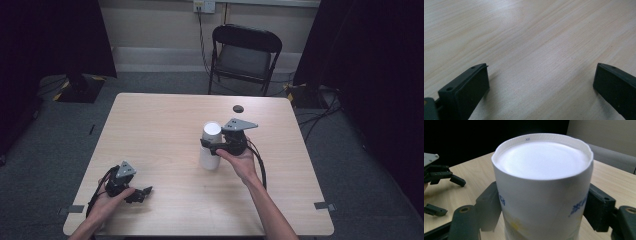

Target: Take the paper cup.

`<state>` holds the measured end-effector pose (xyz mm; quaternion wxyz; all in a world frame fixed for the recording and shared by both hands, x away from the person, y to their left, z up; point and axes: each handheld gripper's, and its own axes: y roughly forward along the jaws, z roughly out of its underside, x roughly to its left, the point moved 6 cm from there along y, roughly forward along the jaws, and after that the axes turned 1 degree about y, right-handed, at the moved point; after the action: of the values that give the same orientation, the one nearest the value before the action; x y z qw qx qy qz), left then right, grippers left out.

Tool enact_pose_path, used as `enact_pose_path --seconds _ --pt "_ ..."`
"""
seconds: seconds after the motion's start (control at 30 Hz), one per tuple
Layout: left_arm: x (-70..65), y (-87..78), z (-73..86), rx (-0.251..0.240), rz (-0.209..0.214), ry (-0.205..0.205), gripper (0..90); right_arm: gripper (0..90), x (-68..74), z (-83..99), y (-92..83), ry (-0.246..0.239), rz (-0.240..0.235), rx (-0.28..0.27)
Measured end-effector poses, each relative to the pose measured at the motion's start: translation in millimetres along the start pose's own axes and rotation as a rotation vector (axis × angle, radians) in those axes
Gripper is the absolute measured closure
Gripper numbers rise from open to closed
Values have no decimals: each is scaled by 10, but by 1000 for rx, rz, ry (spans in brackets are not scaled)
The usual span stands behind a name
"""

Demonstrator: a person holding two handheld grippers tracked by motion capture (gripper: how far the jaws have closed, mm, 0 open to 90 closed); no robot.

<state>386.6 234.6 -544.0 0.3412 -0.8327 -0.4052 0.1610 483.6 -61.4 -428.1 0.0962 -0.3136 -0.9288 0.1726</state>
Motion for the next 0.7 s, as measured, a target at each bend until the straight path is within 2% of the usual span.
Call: enact_pose_path --seconds 0.7 --pt "0 0 0 1 -1 0 0 291 -2 -56 -36 6 -4 -17"
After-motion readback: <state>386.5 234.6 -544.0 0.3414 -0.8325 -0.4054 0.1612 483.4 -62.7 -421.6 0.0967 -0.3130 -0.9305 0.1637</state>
